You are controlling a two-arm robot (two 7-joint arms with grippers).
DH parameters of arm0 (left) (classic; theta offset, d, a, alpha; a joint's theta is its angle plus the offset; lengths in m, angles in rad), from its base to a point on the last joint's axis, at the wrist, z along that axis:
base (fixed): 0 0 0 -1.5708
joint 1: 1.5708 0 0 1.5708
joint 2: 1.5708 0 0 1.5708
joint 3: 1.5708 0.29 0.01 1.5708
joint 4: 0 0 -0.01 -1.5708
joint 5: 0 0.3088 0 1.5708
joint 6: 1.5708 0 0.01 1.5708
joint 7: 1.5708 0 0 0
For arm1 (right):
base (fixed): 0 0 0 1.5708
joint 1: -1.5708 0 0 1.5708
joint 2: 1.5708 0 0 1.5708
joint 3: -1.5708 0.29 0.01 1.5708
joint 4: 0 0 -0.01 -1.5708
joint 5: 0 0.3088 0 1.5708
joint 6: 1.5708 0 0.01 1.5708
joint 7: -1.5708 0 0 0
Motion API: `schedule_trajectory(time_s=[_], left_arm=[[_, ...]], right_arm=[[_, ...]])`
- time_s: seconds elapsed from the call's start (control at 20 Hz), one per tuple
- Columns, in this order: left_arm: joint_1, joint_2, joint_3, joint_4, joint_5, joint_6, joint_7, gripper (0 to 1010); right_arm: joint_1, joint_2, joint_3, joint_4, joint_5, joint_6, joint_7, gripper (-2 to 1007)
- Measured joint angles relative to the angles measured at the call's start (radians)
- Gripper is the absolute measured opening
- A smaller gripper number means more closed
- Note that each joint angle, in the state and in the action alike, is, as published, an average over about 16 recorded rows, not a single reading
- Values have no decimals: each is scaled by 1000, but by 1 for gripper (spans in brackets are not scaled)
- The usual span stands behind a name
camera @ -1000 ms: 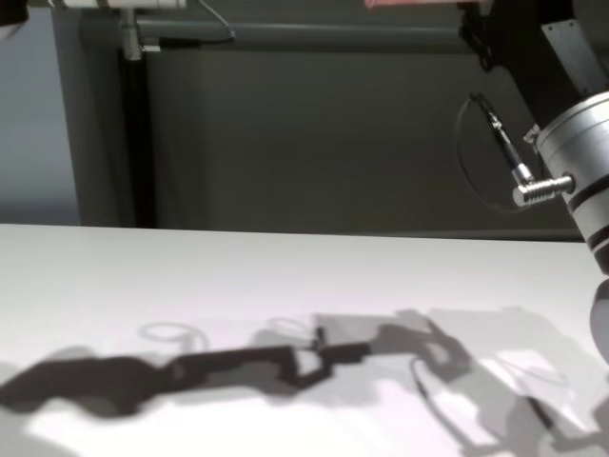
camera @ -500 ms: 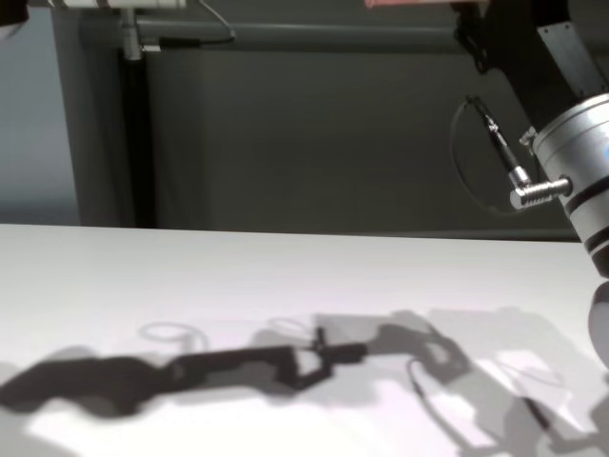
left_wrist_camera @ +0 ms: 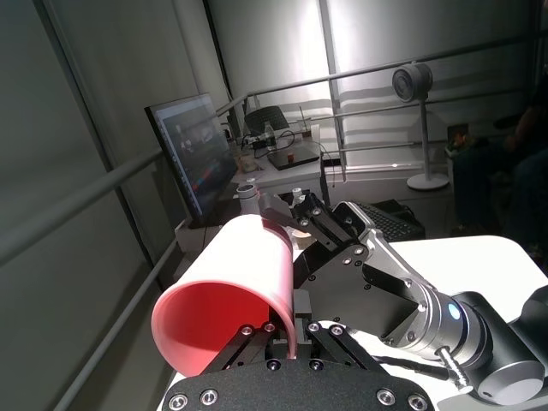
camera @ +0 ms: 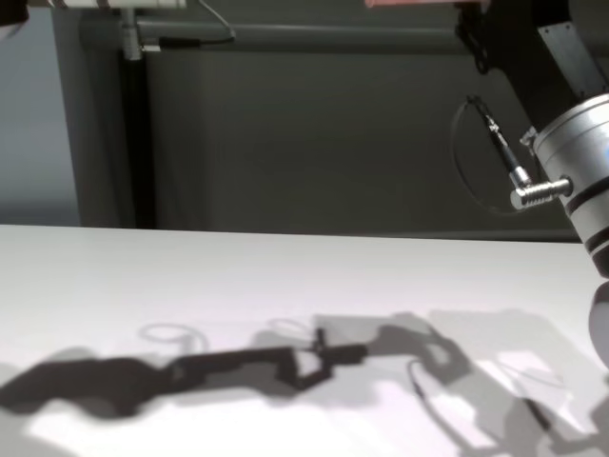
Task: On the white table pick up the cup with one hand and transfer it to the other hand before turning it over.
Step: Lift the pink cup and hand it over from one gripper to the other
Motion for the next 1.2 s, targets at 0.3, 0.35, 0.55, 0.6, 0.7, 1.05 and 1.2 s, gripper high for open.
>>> schedule_trajectory(time_s=[0.3,0.35,0.55,0.6,0.7,1.05,1.2], left_arm=[[0,0,0,0,0,0,0,50],[0,0,0,0,0,0,0,50],[0,0,0,0,0,0,0,50],[0,0,0,0,0,0,0,50],[0,0,0,0,0,0,0,50],[0,0,0,0,0,0,0,92],[0,0,0,0,0,0,0,144]], right_arm=[[0,0,1,0,-1,0,0,810],[0,0,1,0,-1,0,0,794],[-1,-1,2,-1,-2,0,-1,747],[-1,-1,2,-1,-2,0,-1,739],[-1,-1,2,-1,-2,0,-1,732],[-1,-1,3,-1,-3,0,-1,730],[-1,-1,3,-2,-4,0,-2,730]])
